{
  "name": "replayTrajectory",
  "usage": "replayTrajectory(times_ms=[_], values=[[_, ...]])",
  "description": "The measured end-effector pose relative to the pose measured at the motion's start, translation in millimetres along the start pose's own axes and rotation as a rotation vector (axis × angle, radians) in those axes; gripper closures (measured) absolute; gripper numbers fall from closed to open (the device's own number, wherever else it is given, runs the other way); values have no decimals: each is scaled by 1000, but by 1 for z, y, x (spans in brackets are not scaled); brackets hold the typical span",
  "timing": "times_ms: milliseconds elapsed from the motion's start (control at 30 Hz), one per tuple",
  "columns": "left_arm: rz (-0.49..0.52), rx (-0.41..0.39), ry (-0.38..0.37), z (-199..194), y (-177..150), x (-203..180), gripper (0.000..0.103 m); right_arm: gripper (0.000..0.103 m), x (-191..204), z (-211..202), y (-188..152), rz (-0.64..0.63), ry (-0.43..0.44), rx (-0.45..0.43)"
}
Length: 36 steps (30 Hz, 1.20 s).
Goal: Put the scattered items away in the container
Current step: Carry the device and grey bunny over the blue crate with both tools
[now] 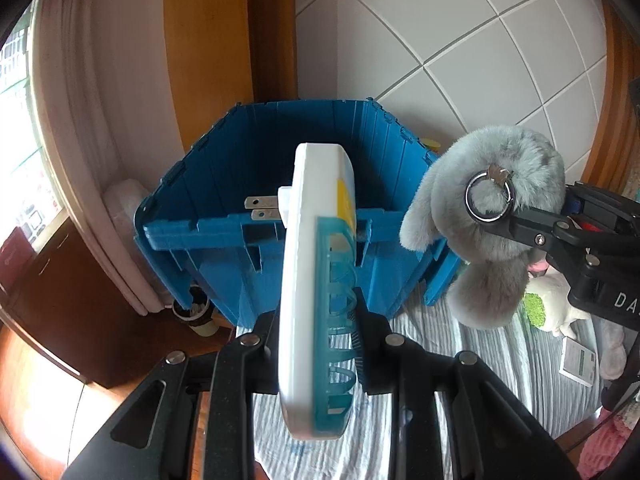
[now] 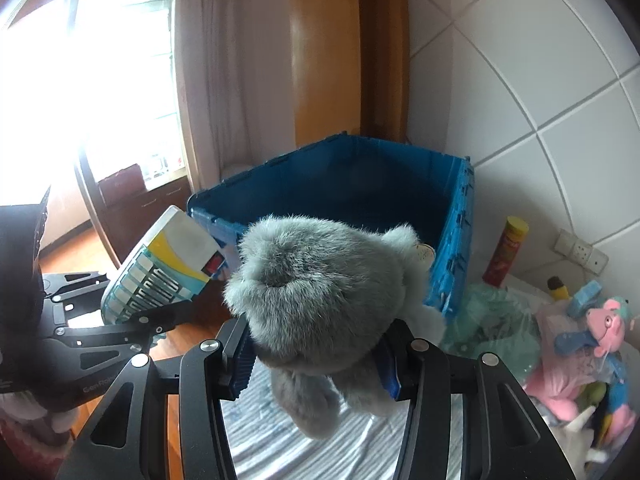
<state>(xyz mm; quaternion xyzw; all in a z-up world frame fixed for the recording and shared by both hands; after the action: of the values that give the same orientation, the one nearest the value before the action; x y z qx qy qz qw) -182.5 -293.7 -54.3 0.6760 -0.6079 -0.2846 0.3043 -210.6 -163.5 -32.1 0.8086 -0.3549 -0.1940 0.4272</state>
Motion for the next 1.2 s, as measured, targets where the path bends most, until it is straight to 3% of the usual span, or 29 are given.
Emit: replayTrajectory(times_ms=[200,500,800,1033,1200], values=[[79,-5,-40,21,47,30,78,54,-1,17,45,69,-54,-42],[69,23,-42,69,95,53,78,54,-22,52,96,93,-130,-28],[38,86,-28,135,122,57,78,54,-55,116,108,87,-125,55],[5,181,-44,189,144,63,78,54,-82,171,110,102,-116,138],[2,237,-12,221,160,64,78,54,-100,206,111,112,-113,208]])
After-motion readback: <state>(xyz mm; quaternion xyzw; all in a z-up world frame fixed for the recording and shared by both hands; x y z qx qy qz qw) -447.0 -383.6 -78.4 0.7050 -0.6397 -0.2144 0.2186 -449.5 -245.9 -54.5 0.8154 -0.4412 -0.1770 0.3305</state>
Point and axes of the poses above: each gripper's, at about its wrist camera, not at the fingertips, and z roughly the way its jaws point, x to its left, y to its top, the point moved 8 cm from there along z, roughly the way its jaws point, and after that the axes turned 2 degrees about -z, right-handed, at the moved point
